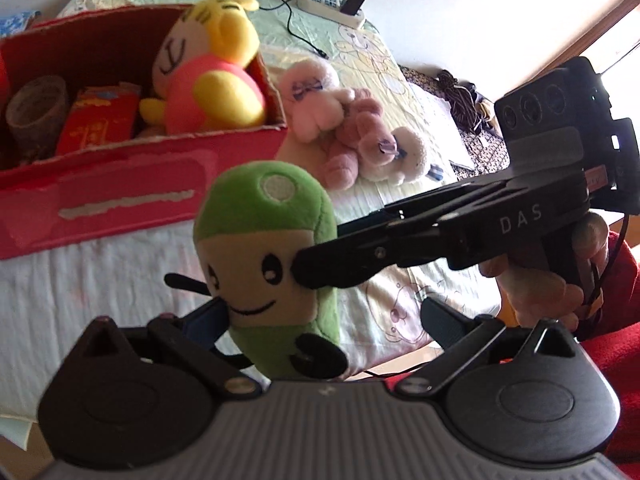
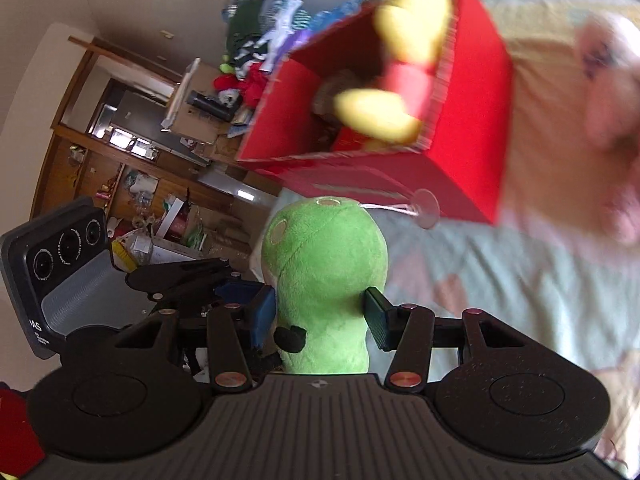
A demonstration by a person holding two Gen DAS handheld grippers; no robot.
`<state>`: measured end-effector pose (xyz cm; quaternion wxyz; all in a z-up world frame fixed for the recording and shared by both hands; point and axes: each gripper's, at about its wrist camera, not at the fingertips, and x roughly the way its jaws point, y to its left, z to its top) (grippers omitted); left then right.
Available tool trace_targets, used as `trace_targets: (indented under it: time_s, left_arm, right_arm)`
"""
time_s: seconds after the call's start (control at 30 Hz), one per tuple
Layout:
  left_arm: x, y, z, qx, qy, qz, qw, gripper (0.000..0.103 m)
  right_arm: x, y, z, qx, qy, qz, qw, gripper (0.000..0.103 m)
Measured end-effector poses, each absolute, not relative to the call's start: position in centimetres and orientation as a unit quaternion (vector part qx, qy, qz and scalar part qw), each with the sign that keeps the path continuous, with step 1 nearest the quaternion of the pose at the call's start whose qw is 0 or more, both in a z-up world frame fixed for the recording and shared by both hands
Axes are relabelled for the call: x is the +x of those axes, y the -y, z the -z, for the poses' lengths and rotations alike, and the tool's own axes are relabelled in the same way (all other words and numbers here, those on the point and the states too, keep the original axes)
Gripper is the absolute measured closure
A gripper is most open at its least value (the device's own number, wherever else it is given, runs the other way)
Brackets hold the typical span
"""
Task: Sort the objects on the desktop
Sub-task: 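Lift the green plush with both grippers and carry it to the red box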
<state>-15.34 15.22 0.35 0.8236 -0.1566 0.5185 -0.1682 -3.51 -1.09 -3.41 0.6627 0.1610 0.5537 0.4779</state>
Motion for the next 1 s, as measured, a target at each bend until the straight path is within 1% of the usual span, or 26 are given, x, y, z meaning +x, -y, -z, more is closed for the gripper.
trace_targets:
  time_s: [0.13,0.3,0.47,0.57,0.7,0.8,1.0]
  left_arm:
    - [-16.3,-19.2,-3.3,-0.154,-0.487,0.172,0.842,0.003]
    - [-16.0,-23.9,-7.0,-0.138,-0.426,0.18,0.876,0.003]
    - [-14.2,-28.1,-8.5,-0.105,-0.37,0.174,0.907,0.003]
    - [-12.2,-30.3,-7.9,-0.097,-0.36,0.169,0.912,0.003]
    - [-9.1,-32.9,-5.4,-0.106,-0.376,0.167,0.905,0.003]
    - [-7.5,-33.7,-3.2,-0.102,-0.398,0.155,0.898,0.007]
    - [-6.1,-34.5,0.4,-0.101,-0.436,0.138,0.883,0.007]
  right_arm:
    - [-3.1,-2.5,1.1,0.162,-0.524,-0.495,0.674,0.052]
    - [-2.1,-6.3,-1.9,0.163,-0.467,-0.511,0.703,0.052]
    - [-0.2,-10.5,-3.0,0.154,-0.397,-0.513,0.745,0.051]
    - [1.4,-12.2,-1.8,0.159,-0.367,-0.509,0.762,0.051]
    - [3.3,-14.1,1.3,0.175,-0.368,-0.49,0.771,0.052]
    - [4.2,-15.4,3.8,0.179,-0.381,-0.476,0.772,0.052]
    - [5.9,-16.4,7.0,0.196,-0.419,-0.462,0.756,0.052]
